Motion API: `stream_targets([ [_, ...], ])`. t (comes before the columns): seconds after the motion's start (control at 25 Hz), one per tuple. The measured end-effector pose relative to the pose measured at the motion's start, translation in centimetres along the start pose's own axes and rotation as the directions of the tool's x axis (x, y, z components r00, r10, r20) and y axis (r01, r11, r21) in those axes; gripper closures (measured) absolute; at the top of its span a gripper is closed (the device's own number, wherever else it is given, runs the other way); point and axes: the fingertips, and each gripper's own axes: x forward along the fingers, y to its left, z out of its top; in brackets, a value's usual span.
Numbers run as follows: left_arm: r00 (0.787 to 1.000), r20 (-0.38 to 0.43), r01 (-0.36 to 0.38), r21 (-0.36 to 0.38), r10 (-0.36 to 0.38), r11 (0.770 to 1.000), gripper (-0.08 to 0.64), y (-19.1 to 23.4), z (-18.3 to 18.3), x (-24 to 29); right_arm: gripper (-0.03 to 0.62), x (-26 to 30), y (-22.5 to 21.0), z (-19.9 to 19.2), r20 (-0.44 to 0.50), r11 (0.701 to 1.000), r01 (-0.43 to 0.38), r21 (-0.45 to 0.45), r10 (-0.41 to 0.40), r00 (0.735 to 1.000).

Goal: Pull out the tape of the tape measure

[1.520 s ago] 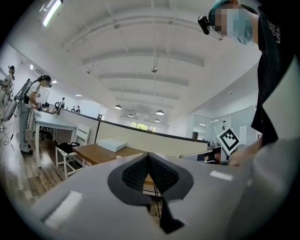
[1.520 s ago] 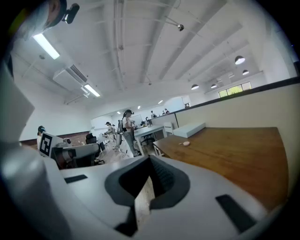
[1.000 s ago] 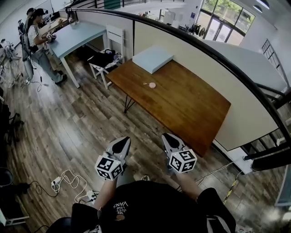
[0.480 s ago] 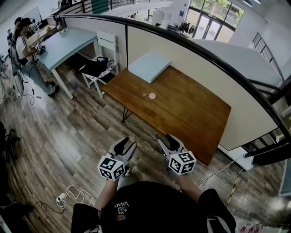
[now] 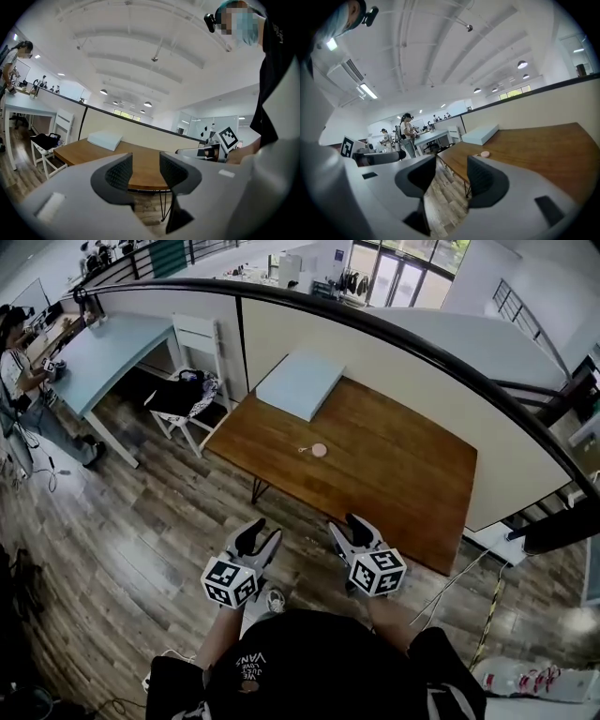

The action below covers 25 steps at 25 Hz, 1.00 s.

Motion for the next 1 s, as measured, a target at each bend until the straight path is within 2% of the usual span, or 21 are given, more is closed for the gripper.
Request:
stream_targets([
  [0.28, 0.997, -0.04, 0.07, 0.002, -0.07, 0.998, 0.394, 3.6, 0.3, 0.3, 0.416, 2.5, 0.6, -0.2, 0.018, 0.996, 0.085, 0.037, -0.086, 0.996],
  [0.52, 0.994, -0.056, 0.093, -0.022, -0.094, 0.995, 0.394, 5.6, 0.2, 1.8, 0.416, 3.8, 0.3, -0.5, 0.003, 0.992, 0.117, 0.048, -0.117, 0.993],
  [0.76, 0.992, -0.069, 0.106, -0.021, -0.107, 0.994, 0.394, 5.8, 0.4, 4.2, 0.416, 5.2, -1.7, 0.0, -0.008, 0.992, 0.115, 0.052, -0.115, 0.993],
  [1.0, 0.996, -0.066, 0.055, -0.025, -0.057, 0.998, 0.394, 7.1, 1.0, 7.3, 0.416, 8.1, -4.5, 0.3, -0.06, 0.997, 0.071, 0.02, -0.07, 0.996],
])
